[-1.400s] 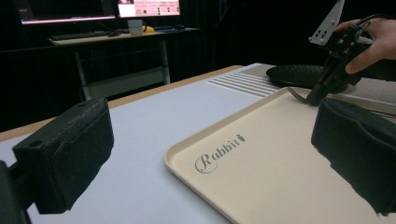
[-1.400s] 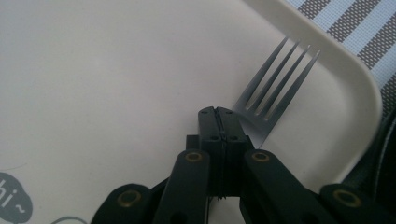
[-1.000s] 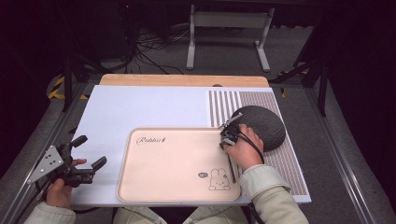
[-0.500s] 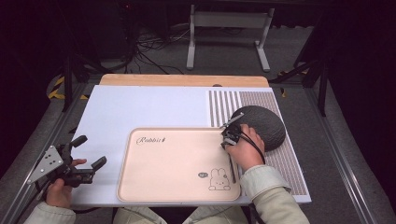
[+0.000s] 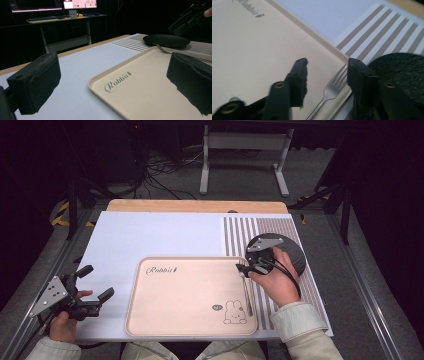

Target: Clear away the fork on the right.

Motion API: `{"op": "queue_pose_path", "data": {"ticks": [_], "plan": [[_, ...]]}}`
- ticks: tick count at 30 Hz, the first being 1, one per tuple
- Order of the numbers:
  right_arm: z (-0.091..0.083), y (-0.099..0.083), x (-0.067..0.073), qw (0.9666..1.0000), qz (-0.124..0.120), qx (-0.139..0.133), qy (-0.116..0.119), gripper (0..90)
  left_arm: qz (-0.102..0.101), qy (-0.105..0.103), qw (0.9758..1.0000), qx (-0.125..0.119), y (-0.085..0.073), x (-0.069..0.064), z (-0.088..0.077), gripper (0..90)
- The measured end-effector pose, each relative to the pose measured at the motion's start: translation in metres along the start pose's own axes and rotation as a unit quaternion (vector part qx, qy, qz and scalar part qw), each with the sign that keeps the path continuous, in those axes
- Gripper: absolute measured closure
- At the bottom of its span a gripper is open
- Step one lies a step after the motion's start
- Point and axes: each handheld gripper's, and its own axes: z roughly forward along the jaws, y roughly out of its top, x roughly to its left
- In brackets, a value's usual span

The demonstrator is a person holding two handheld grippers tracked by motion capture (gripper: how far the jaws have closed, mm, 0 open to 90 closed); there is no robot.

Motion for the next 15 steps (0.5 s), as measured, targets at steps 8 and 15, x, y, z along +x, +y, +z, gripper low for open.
{"op": "queue_pose_path", "data": {"ticks": [8, 15], "plan": [[-0.034, -0.009, -0.005, 0.9964, -0.011, -0.082, -0.021, 25.1, 0.002, 0.0, 1.0, 0.003, 0.0, 0.0, 0.0, 0.0], [-0.056, -0.026, -0.009, 0.9913, 0.005, -0.129, -0.024, 17.5, 0.002, 0.0, 1.0, 0.002, 0.0, -0.001, 0.0, 0.0]]}}
